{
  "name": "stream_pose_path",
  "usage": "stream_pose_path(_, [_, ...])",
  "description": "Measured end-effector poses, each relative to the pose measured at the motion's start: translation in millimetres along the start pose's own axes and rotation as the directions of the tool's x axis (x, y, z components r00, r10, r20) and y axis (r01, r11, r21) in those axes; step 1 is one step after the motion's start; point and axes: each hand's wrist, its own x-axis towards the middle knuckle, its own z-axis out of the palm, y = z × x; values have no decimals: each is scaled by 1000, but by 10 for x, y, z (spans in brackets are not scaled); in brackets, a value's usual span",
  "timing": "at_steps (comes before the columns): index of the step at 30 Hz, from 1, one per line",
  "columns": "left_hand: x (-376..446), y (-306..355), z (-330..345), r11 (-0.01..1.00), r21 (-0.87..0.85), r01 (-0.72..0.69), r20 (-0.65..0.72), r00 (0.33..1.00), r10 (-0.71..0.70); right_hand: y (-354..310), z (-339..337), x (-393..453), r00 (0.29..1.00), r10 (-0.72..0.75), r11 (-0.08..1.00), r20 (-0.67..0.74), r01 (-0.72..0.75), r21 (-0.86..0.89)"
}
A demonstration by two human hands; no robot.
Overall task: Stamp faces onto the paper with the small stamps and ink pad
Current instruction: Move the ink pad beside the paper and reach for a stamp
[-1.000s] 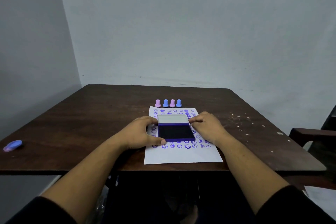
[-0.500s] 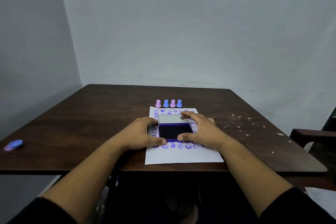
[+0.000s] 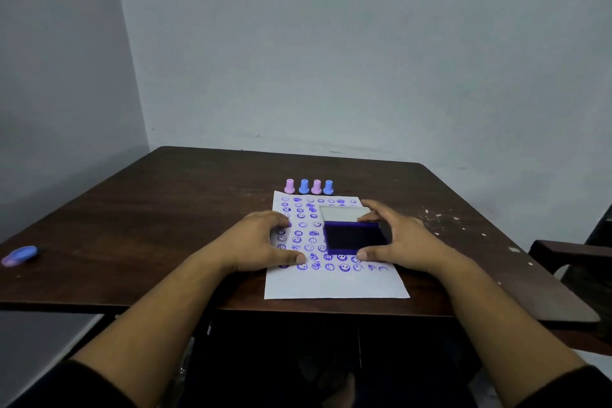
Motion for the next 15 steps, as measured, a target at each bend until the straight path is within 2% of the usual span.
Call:
stream_pose_path(8, [-17, 4, 4, 1000, 3, 13, 21, 1000, -13, 311, -312, -120, 996, 81, 994, -34, -83, -71])
stream_pose_path(15, [-28, 13, 18, 997, 71, 7, -2, 1000, -7, 447, -499, -35, 985, 171, 977, 1, -170, -131])
